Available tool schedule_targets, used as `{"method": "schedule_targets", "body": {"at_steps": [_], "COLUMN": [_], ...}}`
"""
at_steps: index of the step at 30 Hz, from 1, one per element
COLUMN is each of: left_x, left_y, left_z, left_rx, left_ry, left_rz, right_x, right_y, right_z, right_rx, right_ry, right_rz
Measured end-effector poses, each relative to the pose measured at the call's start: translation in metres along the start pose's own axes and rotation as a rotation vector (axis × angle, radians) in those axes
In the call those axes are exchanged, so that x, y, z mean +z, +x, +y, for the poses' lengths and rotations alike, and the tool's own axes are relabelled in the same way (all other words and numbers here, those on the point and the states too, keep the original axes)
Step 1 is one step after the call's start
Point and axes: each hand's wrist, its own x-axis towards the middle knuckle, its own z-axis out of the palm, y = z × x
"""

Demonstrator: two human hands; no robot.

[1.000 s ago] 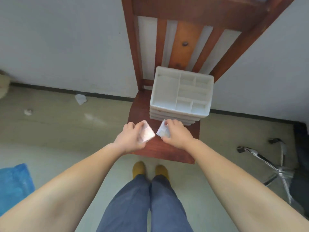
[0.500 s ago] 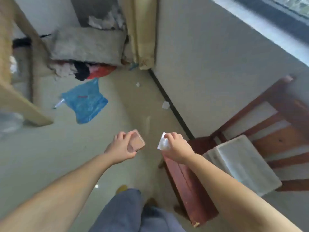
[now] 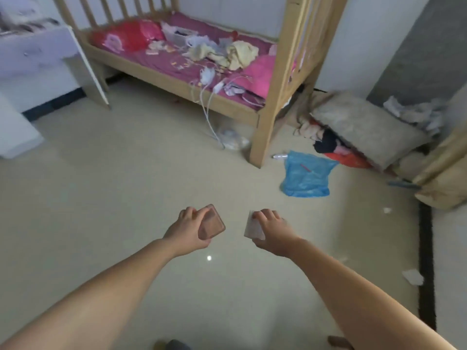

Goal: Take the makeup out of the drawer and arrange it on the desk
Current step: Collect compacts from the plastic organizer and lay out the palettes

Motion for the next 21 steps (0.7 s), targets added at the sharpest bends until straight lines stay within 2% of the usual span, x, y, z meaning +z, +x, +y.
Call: {"method": "schedule_targets", "body": {"at_steps": [6, 11, 16, 21], "left_x": [-0.072, -0.114, -0.144, -0.180], "left_y": [-0.065, -0.113, -0.121, -0.077], "left_z": [-0.161, -0.263, -0.337, -0.408], "left_rx": [-0.184, -0.335, -0.444, -0.502], "left_ry": [-0.021, -0.041, -0.071, -0.071], "left_rz": [0.134, 0.224, 0.291, 0.346], "right_x": [0.013, 0.019, 0.022, 0.023], "right_y": [0.107, 0.178, 0.254, 0.352], "right_z": [-0.174, -0.296, -0.372, -0.423], "right_rx": [-0.235, -0.441, -0.551, -0.649], "right_ry": [-0.051, -0.099, -0.122, -0.157], "right_rz": [-0.017, -0.053, -0.104, -0.119]}}
